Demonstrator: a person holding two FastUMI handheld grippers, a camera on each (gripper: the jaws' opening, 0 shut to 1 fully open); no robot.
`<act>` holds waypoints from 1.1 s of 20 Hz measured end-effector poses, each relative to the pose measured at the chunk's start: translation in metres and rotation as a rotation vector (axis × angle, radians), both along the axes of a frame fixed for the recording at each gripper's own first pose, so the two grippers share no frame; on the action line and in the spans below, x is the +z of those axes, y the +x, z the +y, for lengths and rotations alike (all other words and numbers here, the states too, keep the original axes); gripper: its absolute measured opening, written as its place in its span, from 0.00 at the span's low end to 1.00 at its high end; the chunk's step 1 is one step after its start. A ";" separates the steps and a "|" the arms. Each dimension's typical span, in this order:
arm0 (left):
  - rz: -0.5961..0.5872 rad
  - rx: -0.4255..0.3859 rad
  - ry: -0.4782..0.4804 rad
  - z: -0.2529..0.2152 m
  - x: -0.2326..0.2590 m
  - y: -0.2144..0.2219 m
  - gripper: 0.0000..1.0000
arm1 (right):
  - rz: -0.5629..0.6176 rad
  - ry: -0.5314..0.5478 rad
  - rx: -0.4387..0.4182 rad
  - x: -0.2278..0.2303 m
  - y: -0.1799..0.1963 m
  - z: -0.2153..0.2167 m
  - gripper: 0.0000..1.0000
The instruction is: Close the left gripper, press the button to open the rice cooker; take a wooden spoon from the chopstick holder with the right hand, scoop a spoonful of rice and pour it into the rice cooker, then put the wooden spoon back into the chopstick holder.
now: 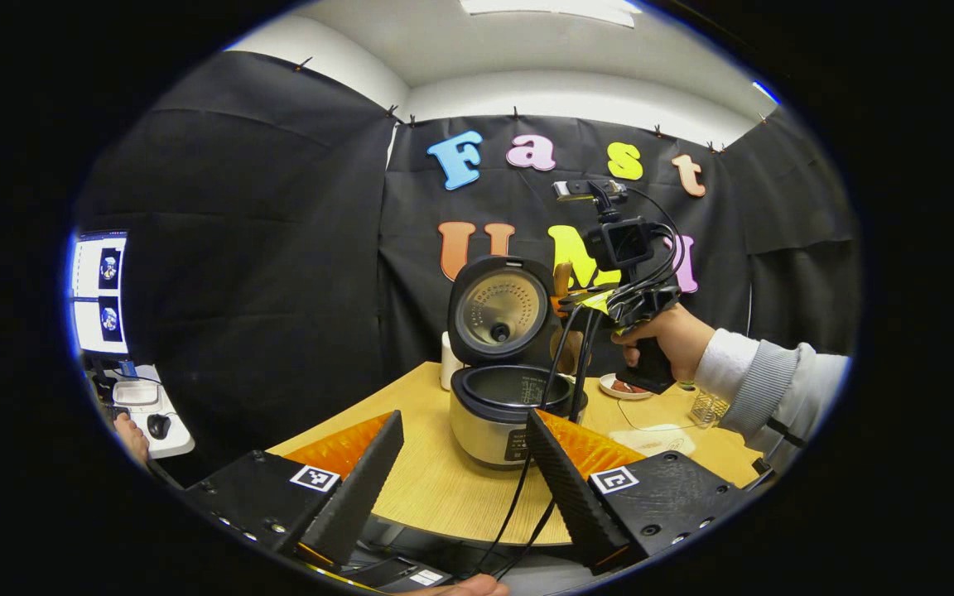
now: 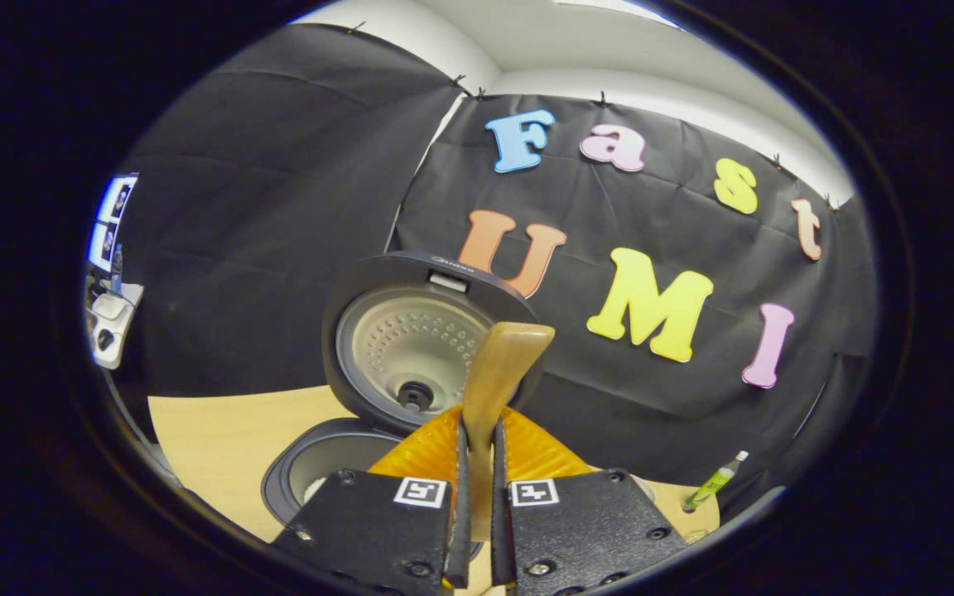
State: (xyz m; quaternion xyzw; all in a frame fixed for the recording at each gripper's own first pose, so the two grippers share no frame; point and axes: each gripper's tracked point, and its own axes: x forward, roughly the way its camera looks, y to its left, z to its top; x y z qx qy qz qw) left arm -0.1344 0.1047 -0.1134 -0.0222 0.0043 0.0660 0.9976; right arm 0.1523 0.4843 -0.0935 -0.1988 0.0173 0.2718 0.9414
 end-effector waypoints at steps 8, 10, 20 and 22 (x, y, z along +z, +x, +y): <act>-0.028 -0.034 0.008 -0.030 0.008 0.003 0.95 | 0.025 0.122 -0.092 0.030 0.022 -0.093 0.16; -0.027 -0.059 0.029 -0.046 0.009 0.005 0.95 | 0.029 0.145 -0.134 0.035 0.032 -0.128 0.16; -0.046 -0.116 0.051 -0.092 0.016 0.012 0.93 | -0.001 0.139 -0.367 0.035 0.073 -0.319 0.16; -0.046 -0.119 0.050 -0.097 0.017 0.013 0.93 | 0.003 0.147 -0.408 0.027 0.077 -0.349 0.17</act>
